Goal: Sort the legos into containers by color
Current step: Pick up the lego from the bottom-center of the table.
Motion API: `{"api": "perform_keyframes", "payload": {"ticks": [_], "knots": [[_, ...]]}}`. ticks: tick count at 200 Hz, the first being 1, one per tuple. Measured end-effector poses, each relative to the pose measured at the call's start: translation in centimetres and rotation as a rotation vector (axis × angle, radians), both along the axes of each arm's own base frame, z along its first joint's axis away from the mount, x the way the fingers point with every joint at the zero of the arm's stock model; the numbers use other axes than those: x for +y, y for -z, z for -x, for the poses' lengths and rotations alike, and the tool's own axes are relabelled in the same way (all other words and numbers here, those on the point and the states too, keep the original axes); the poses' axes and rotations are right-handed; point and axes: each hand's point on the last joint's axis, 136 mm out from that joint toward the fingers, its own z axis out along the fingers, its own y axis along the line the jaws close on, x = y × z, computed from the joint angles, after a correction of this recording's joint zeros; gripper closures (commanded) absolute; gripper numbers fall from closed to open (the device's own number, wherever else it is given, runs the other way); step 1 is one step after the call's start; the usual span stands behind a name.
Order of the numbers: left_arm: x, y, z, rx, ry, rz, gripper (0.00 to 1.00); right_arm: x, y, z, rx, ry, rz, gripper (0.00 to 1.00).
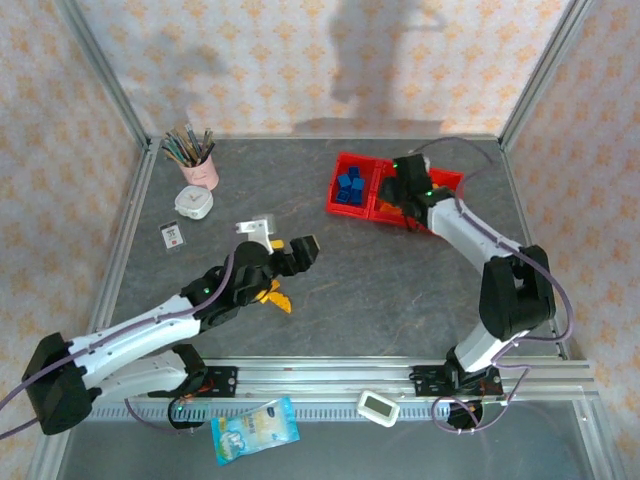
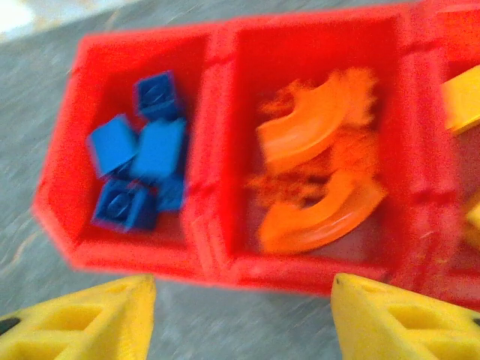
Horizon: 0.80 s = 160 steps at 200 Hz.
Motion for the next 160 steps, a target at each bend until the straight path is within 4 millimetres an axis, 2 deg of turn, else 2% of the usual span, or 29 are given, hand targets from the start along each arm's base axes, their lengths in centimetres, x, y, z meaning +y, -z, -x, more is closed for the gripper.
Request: {"api": "perform_keyframes", "payload": {"ticks": [42,101,124,160], "knots": [[4.5,0.7,1.8,0.024,-0.104,0.000,0.01,7.7,1.6,5.0,0.038,-0.213,0.012,0.30],[9.7,0.9,4.3,0.055,-0.241,0.008,0.01,18.4,2.3,13.1,0.033,-0.526,-0.003,0.25],[11.3,1.5,5.0,0.077,-0.287,-0.006,0.01,21.2,4.1,15.9,0.062,-0.621,0.012,0.23],[12.4,2.5,5.7,0.116,-0.324,-0.028,0.01,24.1,7.1,19.6,0.105,-0.733,0.047,0.23]]}}
